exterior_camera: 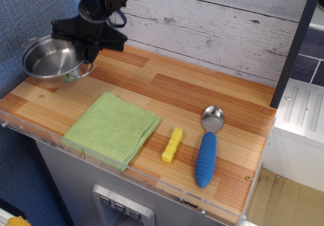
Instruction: Take the stainless steel pot and place it on the green towel
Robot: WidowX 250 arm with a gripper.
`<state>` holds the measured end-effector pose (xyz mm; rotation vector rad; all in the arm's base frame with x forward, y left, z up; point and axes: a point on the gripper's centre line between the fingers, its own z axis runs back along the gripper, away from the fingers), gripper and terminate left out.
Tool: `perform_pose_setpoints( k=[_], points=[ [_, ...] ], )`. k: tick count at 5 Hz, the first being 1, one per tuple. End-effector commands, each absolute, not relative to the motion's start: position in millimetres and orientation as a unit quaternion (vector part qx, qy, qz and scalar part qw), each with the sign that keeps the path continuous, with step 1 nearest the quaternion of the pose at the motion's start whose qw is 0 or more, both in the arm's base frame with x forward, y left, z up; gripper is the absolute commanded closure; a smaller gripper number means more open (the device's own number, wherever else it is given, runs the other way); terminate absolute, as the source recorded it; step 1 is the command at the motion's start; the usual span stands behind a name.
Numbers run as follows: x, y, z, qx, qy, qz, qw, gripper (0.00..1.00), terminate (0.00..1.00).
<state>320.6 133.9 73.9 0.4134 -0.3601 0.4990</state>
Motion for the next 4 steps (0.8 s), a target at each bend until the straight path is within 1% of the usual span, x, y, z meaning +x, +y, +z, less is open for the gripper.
perform_pose_setpoints(
  k=[1,2,4],
  points=[
    [305.7,97.5,116.9,0.179,-0.231,0.202,0.935,1.00,0.00],
    [290.9,76.7,119.0,0.171,-0.232,0.194,0.938,1.00,0.00],
    [257.9,38.1,104.2,0.167,-0.219,0.154,0.949,1.00,0.00]
  ],
)
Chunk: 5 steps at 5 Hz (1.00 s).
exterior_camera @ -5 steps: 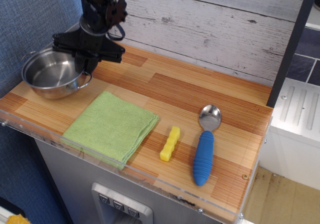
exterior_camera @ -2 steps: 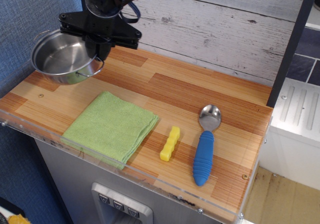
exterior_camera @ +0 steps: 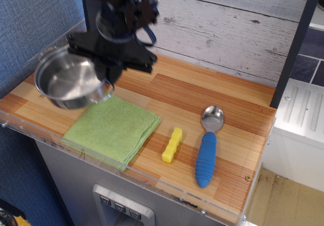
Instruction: Take the stainless steel pot and place it on the green towel
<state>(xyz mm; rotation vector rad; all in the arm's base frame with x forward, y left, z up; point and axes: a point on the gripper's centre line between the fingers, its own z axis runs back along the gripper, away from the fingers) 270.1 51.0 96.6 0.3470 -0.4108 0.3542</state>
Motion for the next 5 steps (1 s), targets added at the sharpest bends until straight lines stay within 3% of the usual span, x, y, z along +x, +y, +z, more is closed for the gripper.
perform_pose_setpoints(
  k=[1,2,5],
  points=[
    [244.3,27.2,92.9,0.171,-0.208,0.132,0.954,1.00,0.00],
    [239.8,21.8,78.4,0.168,-0.195,0.116,0.959,1.00,0.00],
    [264.0,21.6,46.6,0.171,-0.170,0.094,0.966,1.00,0.00]
  ],
)
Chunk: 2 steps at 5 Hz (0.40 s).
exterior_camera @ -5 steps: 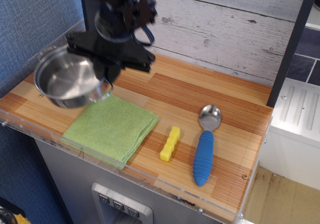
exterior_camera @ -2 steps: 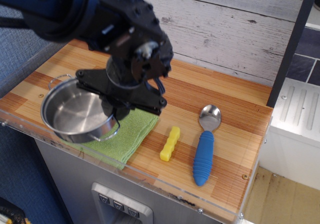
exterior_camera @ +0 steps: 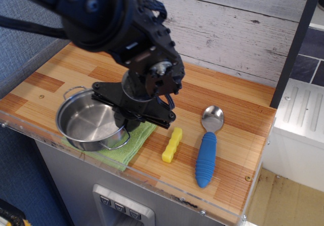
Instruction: Take the stainless steel pot and place it on the green towel
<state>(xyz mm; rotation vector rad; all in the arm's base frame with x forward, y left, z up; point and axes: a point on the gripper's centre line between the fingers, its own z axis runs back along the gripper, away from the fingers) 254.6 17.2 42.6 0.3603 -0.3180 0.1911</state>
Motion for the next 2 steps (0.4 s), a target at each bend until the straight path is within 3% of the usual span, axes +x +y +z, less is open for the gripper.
perform_pose_setpoints(
  k=[1,2],
  points=[
    [268.3,23.5,43.6,0.170,-0.155,0.094,0.969,1.00,0.00],
    [271.3,27.5,44.8,0.171,-0.148,0.102,0.969,0.00,0.00]
  ],
)
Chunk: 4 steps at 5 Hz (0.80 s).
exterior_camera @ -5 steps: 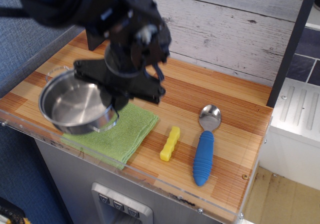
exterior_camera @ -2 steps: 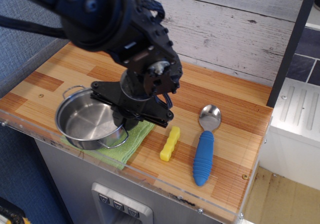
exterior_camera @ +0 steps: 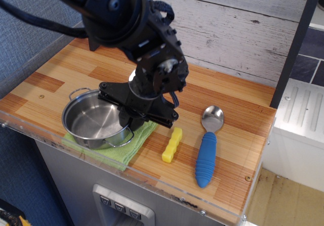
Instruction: Take the stainless steel pot and place it on the green towel
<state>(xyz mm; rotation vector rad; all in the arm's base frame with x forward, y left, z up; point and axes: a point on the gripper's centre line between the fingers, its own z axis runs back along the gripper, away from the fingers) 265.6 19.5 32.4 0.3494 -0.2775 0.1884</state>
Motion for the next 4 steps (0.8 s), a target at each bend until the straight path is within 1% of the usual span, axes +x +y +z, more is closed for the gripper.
perform_pose_setpoints(
  k=[1,2,3,4],
  points=[
    [272.1,30.3,47.0,0.169,-0.150,0.105,0.969,0.00,0.00],
    [270.8,29.6,50.7,0.164,-0.151,0.102,0.969,0.00,0.00],
    [270.6,27.8,57.9,0.162,-0.162,0.094,0.969,0.00,0.00],
    [268.2,22.5,72.9,0.110,-0.174,0.085,0.975,0.00,0.00]
  ],
)
